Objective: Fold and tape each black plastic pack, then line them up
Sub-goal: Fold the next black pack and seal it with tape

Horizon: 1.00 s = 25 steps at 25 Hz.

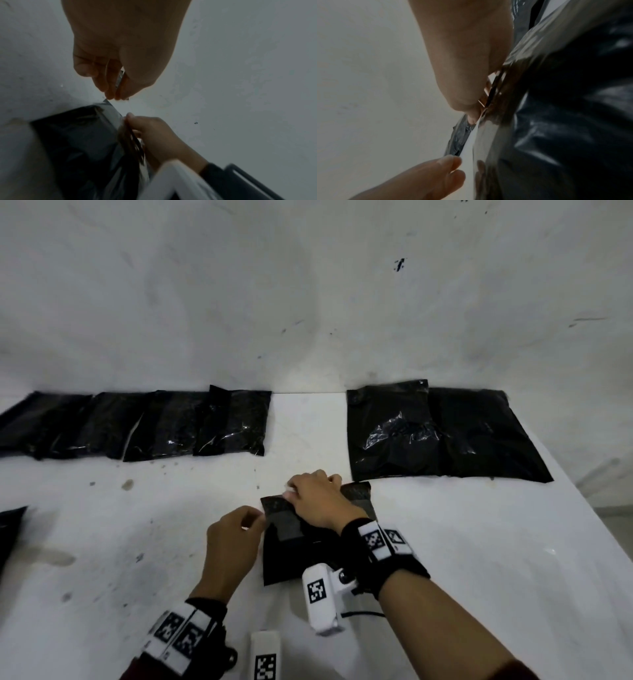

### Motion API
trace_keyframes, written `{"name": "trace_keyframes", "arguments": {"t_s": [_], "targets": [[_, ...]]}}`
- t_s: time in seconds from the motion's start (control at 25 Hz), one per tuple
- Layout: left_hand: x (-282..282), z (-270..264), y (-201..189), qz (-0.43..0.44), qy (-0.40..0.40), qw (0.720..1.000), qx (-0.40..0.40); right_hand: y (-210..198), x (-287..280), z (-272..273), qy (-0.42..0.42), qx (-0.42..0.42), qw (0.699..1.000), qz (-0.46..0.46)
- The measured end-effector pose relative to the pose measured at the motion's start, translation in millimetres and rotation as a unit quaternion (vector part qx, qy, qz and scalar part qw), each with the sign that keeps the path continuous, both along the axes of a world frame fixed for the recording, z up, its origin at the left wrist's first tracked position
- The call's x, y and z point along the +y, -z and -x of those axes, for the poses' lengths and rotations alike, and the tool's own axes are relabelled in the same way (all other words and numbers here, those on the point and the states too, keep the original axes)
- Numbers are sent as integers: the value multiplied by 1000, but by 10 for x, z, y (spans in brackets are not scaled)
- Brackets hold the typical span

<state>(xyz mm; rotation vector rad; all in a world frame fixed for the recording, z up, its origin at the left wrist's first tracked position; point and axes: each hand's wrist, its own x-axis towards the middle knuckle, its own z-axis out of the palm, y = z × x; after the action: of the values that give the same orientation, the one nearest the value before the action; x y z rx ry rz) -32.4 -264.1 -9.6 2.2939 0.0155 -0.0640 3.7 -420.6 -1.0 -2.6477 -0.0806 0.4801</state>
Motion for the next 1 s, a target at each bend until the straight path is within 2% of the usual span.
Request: {"name": "trace_keyframes", "arguments": {"t_s": [0.08,0.2,0.28,0.36,0.48,0.56,0.64,0.76,0.92,1.0], "targets": [[-26,73,64,-3,-9,1000,2,9,67,-95,-2,28,1000,8],[-115,118,141,7,-39,998,40,-20,58,-109,36,8,998,-56],[-171,133,129,50,-45,996,51,-82,14,-77,66,-16,992,-104],[-199,151,110,132,-52,987,81,-138,-37,-38,90,-34,985,-143],[-199,163,78,295,-65,941,154,-145,-95,-14,114,-46,978,-170],[-194,167,37,373,-66,904,196,-138,-104,-21,126,-47,973,-188],[-193,178,-1,412,-52,882,221,-147,-89,-41,129,-36,972,-194],[-207,203,-58,443,-35,864,238,-159,-24,-92,115,-29,980,-159],[-171,129,-37,500,-56,811,297,-145,71,-117,117,-28,979,-162],[-130,68,39,507,-84,801,307,-120,57,-96,151,-63,972,-170]]}}
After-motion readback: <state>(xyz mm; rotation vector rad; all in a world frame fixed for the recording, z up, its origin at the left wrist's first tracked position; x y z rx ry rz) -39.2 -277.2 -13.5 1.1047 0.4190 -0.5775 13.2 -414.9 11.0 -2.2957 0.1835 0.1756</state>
